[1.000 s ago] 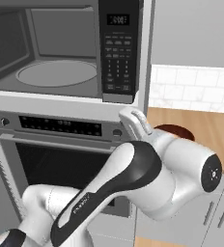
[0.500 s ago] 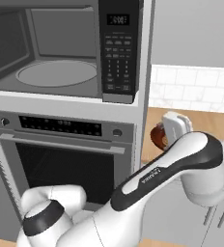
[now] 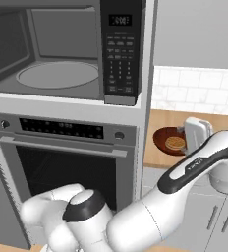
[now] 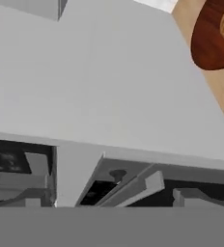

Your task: Open the microwave, place the bowl with waffle inside the microwave, then close the microwave door and turn it on.

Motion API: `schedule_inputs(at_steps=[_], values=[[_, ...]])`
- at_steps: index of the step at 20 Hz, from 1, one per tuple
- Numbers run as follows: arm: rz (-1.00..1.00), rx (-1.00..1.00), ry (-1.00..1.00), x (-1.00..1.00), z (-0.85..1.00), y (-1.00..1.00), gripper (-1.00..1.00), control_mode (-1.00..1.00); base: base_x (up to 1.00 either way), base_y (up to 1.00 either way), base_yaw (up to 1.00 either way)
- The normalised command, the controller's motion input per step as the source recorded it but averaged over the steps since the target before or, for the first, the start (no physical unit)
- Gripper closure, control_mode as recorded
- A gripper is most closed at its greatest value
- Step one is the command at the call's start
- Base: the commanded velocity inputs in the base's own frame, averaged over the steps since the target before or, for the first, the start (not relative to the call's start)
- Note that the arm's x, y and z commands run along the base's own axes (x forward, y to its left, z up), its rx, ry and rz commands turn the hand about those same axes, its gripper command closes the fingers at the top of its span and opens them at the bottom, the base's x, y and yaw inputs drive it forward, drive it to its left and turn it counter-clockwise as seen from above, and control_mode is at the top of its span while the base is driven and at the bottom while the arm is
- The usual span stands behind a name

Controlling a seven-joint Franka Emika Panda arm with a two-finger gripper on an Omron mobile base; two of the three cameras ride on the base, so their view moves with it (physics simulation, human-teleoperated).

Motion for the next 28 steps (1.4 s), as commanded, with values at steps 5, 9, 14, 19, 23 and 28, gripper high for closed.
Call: schedule_inputs(at_steps=[5,9,14,19,23,28], values=[[0.11,0.02,0.06,0.53,-0.51,-0.26,-1.00,-1.00,0.00,0.00,0.00],[0.08,-0.10,0.11,0.54,-0.77,0.00,-1.00,-1.00,0.00,0.00,0.00],[0.04,-0.06,0.09,0.51,-0.68,-0.02,-1.00,-1.00,0.00,0.00,0.00],[0.01,-0.02,0.03,0.29,-0.36,0.00,-1.00,-1.00,0.00,0.00,0.00],[0.00,-0.06,0.00,0.01,-0.35,0.34,-1.00,-1.00,0.00,0.00,0.00],[0.00,-0.13,-0.01,0.00,-0.48,0.46,-1.00,-1.00,0.00,0.00,0.00]])
